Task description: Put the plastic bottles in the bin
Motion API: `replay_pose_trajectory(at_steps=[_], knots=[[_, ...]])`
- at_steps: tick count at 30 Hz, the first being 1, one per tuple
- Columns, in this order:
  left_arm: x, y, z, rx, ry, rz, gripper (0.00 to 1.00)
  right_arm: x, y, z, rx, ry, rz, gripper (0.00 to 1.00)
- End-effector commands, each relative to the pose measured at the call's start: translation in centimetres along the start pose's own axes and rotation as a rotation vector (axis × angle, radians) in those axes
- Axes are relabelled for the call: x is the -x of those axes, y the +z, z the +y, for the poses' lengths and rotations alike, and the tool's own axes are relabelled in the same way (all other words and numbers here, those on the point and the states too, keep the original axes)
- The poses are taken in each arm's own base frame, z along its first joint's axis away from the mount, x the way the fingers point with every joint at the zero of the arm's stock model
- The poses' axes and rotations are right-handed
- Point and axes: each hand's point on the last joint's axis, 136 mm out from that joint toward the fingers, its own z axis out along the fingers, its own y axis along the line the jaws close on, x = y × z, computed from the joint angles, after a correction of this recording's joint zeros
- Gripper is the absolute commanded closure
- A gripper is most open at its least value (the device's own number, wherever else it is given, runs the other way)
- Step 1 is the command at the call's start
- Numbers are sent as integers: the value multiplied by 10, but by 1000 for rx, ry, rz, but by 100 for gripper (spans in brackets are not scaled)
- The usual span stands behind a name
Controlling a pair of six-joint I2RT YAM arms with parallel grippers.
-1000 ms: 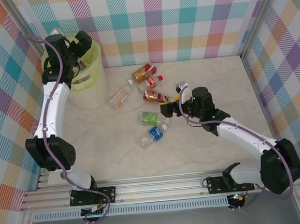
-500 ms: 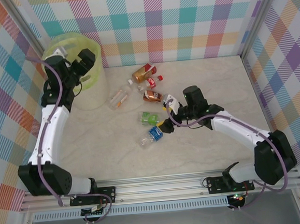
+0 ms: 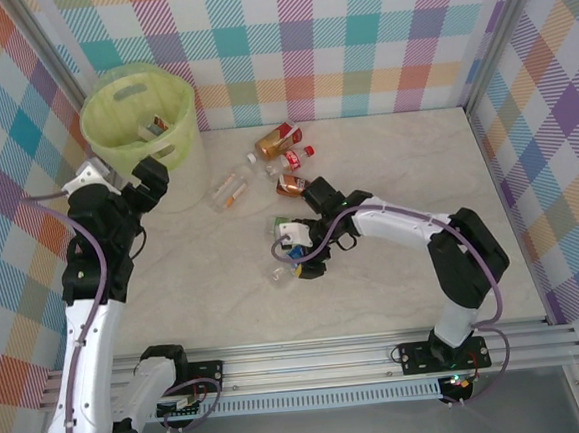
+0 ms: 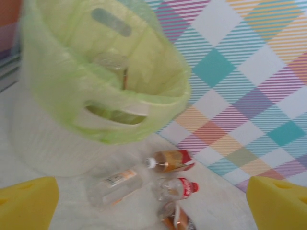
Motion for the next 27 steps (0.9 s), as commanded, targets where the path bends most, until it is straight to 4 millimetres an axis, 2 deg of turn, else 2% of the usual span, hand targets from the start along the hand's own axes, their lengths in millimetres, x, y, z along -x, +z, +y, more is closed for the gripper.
replay_pose_trajectory(at_steps=[1,4,8,12,17,20,23,27], knots=[[-12,-16,44,177,26,-16,0,-9,2,1,16,-141,83,12],[-21,-24,61,205,-8,-52,0,-11,8,-2,18,-170,108,14],[-28,-24,72,222,-59,-73,0,-21,20,-1,43,-200,175,15],[-34,-15,70,225,-56,-26,0,-29,30,-11,12,-235,229,18],[-39,-7,70,234,-53,7,0,-39,43,-13,11,-265,276,19],[-37,-8,70,235,-50,-1,0,-42,51,-16,-16,-284,280,24],[-39,-10,71,235,-46,3,0,-42,55,-13,-13,-279,266,26],[-50,-3,63,185,-38,62,0,-39,57,-9,-13,-275,225,31]])
